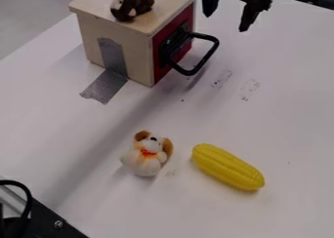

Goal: Take the yellow corn toy and put it on top right side

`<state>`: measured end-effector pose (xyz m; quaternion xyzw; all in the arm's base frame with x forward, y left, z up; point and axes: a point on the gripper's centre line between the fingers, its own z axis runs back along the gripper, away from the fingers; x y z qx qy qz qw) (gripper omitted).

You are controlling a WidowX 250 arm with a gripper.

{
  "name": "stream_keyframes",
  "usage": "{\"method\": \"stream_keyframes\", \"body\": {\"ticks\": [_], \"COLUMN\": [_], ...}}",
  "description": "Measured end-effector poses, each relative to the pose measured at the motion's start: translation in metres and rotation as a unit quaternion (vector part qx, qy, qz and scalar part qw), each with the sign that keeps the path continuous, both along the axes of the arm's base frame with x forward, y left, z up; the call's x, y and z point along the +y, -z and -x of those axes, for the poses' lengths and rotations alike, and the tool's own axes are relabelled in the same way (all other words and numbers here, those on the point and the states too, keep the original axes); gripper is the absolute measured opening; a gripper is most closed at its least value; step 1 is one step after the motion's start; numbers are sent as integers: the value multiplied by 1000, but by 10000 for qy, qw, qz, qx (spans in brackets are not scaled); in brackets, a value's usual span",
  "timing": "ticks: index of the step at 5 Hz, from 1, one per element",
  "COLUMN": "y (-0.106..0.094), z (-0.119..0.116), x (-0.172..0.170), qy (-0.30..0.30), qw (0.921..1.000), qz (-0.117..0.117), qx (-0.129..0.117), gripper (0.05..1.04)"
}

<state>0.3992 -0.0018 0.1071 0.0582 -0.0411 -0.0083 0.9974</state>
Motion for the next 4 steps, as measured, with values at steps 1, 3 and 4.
{"method": "stream_keyframes", "body": {"ticks": [1, 3, 4], "y": [17, 36, 38], "z": [4, 40, 69], "x": [0, -29, -51], "qy": [-6, 932, 1576], "qw": [9997, 9938, 9856], "qz": [10, 432, 438], "qx": [239, 422, 432], "gripper": [996, 996, 996]}}
